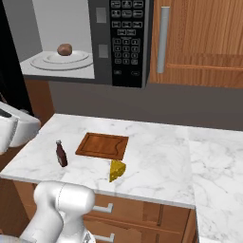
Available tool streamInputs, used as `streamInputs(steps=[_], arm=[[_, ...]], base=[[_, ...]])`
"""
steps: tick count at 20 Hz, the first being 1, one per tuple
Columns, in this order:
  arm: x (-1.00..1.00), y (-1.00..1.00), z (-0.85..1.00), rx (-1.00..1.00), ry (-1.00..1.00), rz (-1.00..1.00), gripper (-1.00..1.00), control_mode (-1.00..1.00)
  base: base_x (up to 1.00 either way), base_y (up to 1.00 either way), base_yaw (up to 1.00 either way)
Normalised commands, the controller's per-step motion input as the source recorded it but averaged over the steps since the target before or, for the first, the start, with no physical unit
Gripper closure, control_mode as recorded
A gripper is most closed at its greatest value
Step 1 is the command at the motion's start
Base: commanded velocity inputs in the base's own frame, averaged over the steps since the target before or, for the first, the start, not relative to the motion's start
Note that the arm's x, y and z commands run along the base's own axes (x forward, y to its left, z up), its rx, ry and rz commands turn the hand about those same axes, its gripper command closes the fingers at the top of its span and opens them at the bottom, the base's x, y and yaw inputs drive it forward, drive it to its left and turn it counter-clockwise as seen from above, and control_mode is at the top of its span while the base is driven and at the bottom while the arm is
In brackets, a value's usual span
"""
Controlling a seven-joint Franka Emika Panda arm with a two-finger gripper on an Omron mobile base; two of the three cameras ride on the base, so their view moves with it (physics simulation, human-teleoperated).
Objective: Retrieve the reheated potato from the microwave, then place the potato, cheese, and condiment on the cutting board.
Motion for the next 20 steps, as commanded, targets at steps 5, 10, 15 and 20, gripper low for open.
streamInputs(steps=[5, 10, 15, 20], arm=[[0.16, -0.41, -0.01, 0.03, 0.0, 0.1, -1.0, -1.0], [0.32, -0.33, 0.0, 0.09, 0.04, 0.09, -1.0, -1.0], [0.46, -0.11, -0.06, 0.23, 0.09, 0.02, -1.0, -1.0], [0.61, 0.01, -0.15, 0.27, 0.07, 0.0, -1.0, -1.0]], base=[[0.0, 0.0, 0.0], [0.0, 0.0, 0.0], [0.0, 0.0, 0.0], [0.0, 0.0, 0.0]])
